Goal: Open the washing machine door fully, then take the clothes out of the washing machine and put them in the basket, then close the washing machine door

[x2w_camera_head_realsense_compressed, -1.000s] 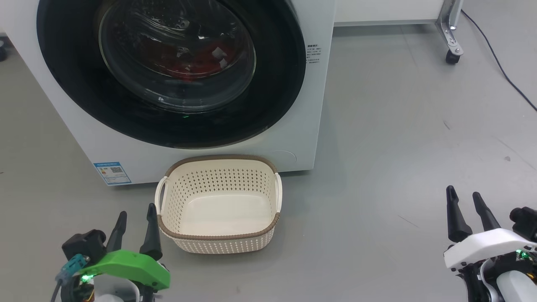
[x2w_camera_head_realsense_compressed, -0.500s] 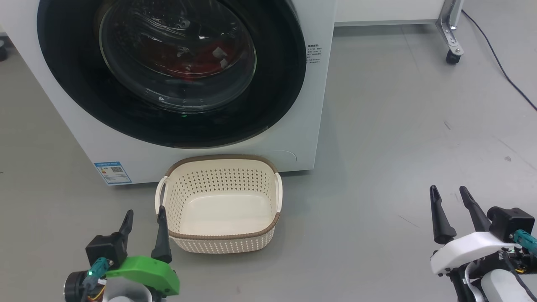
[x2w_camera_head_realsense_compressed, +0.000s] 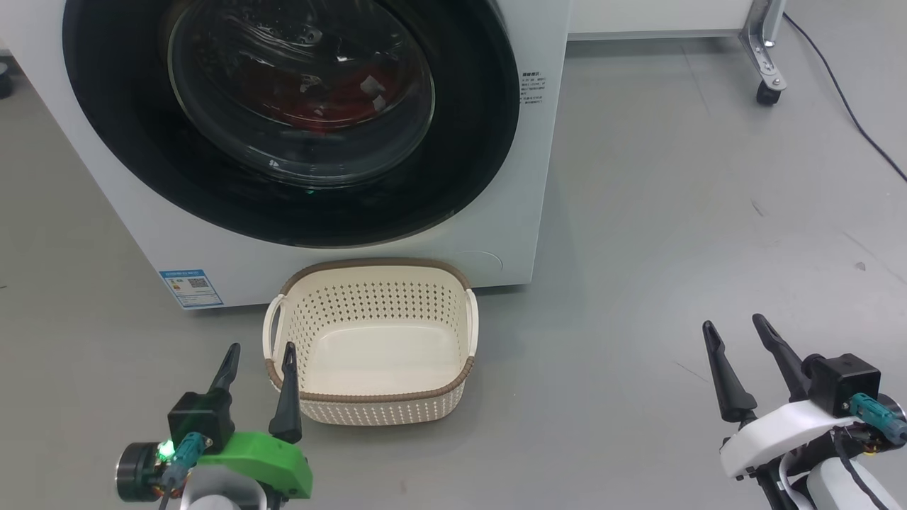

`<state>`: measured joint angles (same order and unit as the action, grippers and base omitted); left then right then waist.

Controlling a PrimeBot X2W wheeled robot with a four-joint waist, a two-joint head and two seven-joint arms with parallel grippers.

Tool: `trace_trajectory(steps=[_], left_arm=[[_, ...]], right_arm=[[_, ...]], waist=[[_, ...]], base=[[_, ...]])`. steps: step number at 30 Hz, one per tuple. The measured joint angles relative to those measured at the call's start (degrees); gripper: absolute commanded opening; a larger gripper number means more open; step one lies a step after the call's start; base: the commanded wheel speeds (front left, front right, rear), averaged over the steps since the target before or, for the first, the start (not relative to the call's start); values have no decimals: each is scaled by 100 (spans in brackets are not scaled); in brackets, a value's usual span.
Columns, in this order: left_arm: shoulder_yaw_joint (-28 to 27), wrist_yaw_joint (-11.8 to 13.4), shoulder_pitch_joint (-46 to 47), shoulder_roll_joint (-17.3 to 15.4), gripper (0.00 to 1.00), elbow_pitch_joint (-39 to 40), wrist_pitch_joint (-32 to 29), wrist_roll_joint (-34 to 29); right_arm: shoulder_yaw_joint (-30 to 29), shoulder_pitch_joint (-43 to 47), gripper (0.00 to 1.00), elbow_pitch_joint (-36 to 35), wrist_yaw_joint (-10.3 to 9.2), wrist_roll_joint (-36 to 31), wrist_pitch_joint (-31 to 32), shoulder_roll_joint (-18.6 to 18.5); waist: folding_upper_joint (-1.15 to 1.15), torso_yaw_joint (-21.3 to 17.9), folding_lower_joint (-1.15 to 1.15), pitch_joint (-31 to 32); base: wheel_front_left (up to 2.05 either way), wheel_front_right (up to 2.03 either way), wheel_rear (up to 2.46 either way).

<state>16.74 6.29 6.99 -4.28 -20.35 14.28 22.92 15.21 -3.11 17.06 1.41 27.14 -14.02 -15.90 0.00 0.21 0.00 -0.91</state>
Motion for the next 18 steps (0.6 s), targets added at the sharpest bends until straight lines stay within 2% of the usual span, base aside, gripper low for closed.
trace_trajectory(steps=[18], left_arm=[[-46,5,5,100,100,-131,0,-53]], right_arm=[[-52,-35,100,68,3,-10,-18,11]], waist=[[0,16,0,-30]], base=[[0,0,0]])
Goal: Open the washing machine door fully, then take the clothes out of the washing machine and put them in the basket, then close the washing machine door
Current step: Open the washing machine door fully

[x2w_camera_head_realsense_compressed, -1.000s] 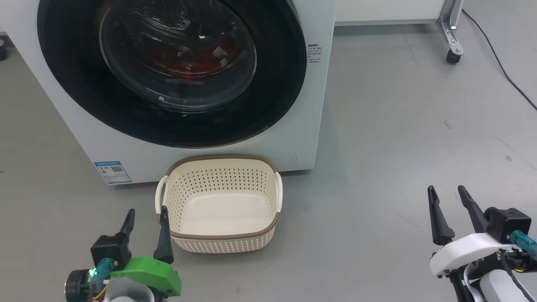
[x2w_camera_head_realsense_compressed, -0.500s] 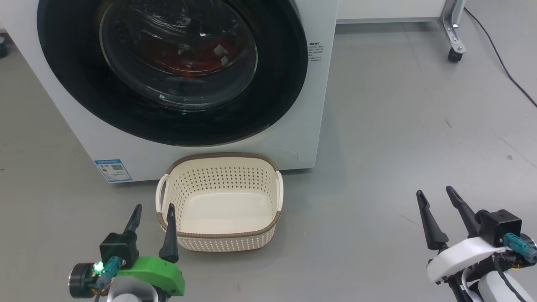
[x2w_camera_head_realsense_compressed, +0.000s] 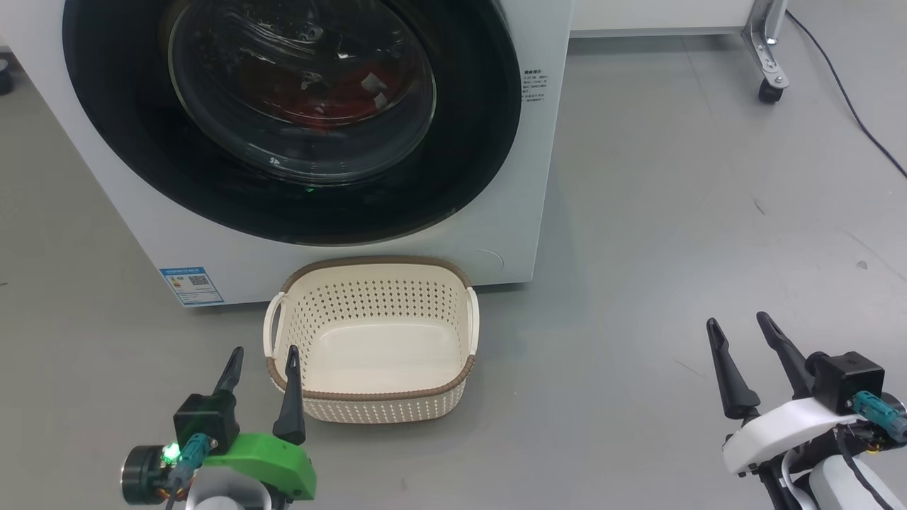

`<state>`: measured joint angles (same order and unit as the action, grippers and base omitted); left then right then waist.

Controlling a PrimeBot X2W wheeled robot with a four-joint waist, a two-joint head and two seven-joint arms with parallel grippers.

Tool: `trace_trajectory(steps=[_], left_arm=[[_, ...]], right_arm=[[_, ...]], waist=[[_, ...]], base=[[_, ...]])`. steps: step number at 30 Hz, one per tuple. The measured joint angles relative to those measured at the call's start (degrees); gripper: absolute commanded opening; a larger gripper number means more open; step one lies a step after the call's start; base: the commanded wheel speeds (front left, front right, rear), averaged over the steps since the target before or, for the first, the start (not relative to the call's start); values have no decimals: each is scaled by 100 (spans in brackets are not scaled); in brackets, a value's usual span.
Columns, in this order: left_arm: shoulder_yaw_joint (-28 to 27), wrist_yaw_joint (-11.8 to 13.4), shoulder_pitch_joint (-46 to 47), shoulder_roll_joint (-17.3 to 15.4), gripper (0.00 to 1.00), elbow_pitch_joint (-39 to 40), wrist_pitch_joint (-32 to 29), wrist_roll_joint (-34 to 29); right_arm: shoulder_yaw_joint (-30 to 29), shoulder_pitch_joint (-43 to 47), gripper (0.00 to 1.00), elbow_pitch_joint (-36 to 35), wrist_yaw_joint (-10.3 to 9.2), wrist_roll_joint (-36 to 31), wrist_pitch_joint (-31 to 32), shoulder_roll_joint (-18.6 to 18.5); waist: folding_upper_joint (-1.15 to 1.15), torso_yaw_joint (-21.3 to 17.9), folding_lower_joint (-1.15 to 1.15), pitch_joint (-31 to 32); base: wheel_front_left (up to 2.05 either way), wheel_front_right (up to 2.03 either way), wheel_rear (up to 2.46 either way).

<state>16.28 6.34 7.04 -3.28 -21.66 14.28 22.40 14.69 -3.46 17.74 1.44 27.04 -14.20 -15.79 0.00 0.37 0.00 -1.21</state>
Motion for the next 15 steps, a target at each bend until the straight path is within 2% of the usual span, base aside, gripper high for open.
trace_trajectory(steps=[3,4,5,6,7,15], left_arm=[[-22,0,2,4,100,-3,0,-34],[-30,0,2,7,100,-4,0,-34],[-36,0,2,9,100,-5,0,-40],[-45,0,3,12,100,-5,0,-44],[-53,0,3,13,100,-7,0,-47],[-78,0,8,21,100,-8,0,-81]], right_arm=[[-25,-18,100,1,9,-1,0,4],[-35,-24,93,0,20,-4,0,5],[-45,-31,37,0,23,-5,0,9],[-53,-42,37,-3,24,-9,0,11],[-67,-58,0,-5,26,-9,0,18],[-132,-71,0,-10,98,-5,-1,68]], waist=[[0,2,0,-4],[0,3,0,-7],[0,4,0,-9],[0,4,0,-12],[0,5,0,-15],[0,15,0,-29]], base=[[0,0,0],[0,0,0],[0,0,0],[0,0,0],[0,0,0],[0,0,0]])
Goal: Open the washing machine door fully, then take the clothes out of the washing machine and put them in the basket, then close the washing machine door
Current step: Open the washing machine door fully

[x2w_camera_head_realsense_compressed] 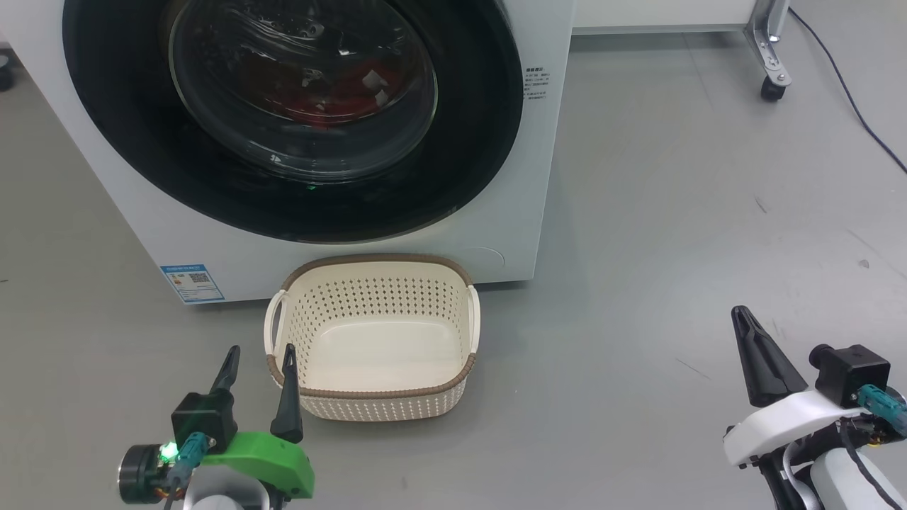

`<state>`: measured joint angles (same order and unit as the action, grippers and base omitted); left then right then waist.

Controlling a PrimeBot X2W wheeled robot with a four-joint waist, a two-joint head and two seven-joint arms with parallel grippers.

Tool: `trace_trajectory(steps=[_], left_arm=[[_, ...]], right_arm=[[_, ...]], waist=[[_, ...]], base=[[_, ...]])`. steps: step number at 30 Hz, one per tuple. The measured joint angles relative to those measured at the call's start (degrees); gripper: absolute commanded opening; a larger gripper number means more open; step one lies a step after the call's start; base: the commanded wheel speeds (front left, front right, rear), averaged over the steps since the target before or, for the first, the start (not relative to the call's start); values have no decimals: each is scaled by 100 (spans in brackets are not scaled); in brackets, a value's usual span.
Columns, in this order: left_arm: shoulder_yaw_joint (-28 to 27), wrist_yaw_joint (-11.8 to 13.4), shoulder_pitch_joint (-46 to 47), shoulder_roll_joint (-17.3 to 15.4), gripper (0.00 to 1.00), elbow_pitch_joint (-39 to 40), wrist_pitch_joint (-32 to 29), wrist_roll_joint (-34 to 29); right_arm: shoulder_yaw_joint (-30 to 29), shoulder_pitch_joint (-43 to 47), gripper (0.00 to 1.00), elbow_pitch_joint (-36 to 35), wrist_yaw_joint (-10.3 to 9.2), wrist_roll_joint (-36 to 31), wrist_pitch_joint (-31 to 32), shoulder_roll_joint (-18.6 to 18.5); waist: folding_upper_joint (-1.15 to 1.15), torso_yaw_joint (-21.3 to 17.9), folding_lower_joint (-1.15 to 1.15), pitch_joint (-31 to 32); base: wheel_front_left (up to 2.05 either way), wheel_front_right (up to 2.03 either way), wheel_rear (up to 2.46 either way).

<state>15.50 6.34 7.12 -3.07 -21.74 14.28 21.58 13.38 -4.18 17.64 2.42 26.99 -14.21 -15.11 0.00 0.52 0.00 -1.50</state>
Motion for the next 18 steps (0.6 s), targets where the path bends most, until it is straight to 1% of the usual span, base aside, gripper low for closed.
trace_trajectory(steps=[4,8,10,16,18], left_arm=[[-4,1,4,4,100,0,0,-2],[-4,1,10,14,100,4,0,-13],[-2,1,18,16,100,10,0,-32],[7,1,161,23,100,102,0,-93],[18,1,194,26,100,145,0,-133]], right_arm=[[-37,0,0,1,18,33,0,63],[-149,0,0,24,105,287,0,157],[-208,0,0,38,107,452,0,227],[-650,-89,0,46,268,1396,8,506],[-840,-204,0,43,335,1898,108,664]], waist=[[0,4,0,-14],[0,10,0,-39],[0,15,0,-59],[0,43,0,-193],[0,54,0,-251]], base=[[0,0,0],[0,0,0],[0,0,0],[0,0,0],[0,0,0]])
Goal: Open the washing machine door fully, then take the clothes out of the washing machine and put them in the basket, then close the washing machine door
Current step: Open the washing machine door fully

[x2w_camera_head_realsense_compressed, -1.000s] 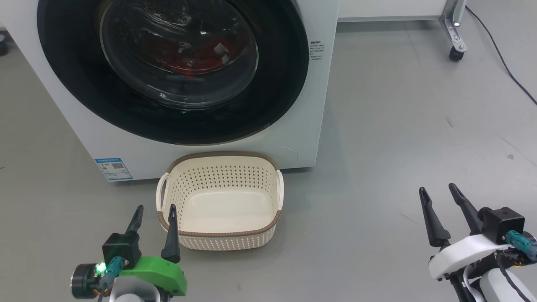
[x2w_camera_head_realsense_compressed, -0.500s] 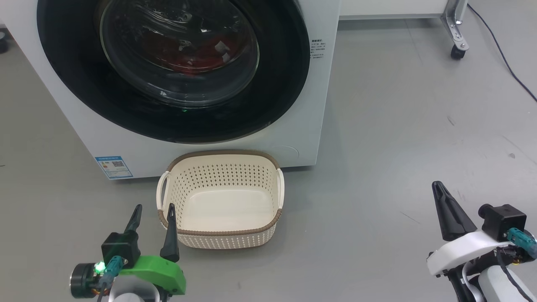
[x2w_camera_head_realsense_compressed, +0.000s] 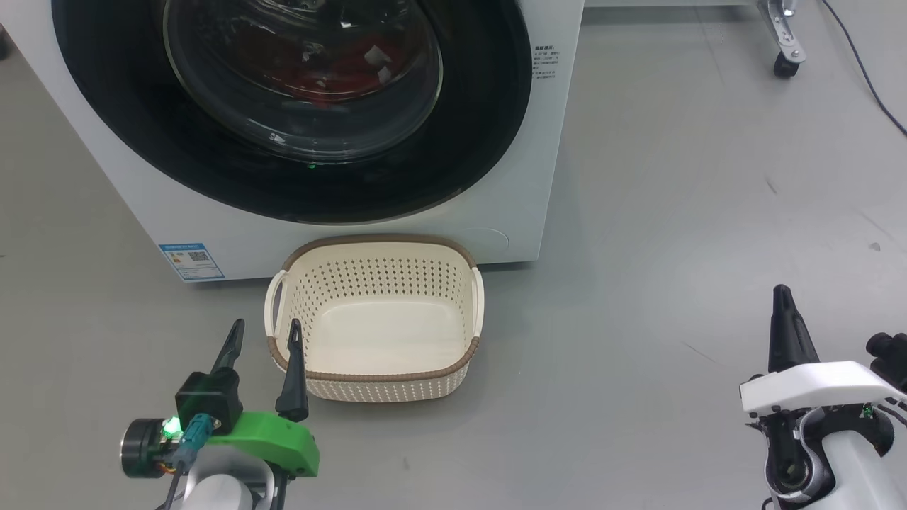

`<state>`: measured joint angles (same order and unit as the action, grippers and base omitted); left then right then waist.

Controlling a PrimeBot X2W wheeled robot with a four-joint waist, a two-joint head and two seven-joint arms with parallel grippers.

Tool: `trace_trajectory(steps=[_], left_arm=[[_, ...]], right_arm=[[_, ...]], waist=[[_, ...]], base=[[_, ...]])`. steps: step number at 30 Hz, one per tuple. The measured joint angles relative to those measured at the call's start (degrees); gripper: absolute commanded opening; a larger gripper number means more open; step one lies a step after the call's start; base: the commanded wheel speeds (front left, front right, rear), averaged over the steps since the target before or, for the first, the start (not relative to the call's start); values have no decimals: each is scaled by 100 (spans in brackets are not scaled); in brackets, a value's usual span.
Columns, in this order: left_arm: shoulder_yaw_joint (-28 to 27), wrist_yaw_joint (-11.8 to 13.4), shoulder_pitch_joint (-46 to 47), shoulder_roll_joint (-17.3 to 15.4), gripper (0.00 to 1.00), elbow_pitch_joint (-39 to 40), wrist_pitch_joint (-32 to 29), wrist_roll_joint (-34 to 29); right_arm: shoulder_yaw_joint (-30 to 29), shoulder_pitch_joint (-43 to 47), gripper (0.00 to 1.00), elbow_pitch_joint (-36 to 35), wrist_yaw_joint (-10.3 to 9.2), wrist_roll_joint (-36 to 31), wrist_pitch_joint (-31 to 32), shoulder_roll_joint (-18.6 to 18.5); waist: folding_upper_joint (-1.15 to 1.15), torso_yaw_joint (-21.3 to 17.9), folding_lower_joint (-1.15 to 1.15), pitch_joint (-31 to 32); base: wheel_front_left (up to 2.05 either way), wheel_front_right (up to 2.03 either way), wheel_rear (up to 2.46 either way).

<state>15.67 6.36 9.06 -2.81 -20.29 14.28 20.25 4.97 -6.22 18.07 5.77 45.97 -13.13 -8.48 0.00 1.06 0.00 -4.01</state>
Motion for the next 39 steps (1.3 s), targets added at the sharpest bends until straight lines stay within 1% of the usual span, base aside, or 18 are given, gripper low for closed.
trace_trajectory(steps=[2,4,8,14,17,18,22,26,33,39], left_arm=[[22,0,30,5,100,41,0,-29],[52,2,45,8,100,74,0,-55],[101,44,109,12,100,136,0,-99],[147,44,288,21,100,280,1,-185],[196,44,347,25,100,332,1,-216],[196,44,347,25,100,332,1,-216],[309,44,481,32,100,437,1,-234],[436,45,618,34,100,611,14,-243],[591,45,826,43,100,849,16,-192],[680,45,925,45,100,989,16,-99]], right_arm=[[-97,-108,0,5,29,397,130,130],[-256,-232,0,5,69,929,325,259],[-584,-563,0,0,73,1912,737,428],[-1046,-1145,0,-13,73,3100,1444,375],[-1226,-1461,0,-22,73,3551,1780,303],[-1226,-1461,0,-22,73,3551,1780,303],[-1380,-1834,0,-26,73,4003,2229,154],[-1436,-2323,0,-33,53,4291,2741,-162],[-1380,-2991,0,-121,-160,4521,3397,-561],[-1279,-3507,0,-162,-320,4577,3808,-820]], waist=[[0,13,0,-64],[0,29,0,-132],[0,62,0,-282],[0,138,0,-545],[0,191,0,-690],[0,191,0,-690],[0,280,0,-889],[0,400,0,-1151],[0,589,0,-1539],[0,790,0,-1861]], base=[[0,0,0],[0,0,0],[0,0,0],[0,0,0],[0,0,0],[0,0,0],[0,0,0],[0,0,0],[0,0,0],[0,0,0]])
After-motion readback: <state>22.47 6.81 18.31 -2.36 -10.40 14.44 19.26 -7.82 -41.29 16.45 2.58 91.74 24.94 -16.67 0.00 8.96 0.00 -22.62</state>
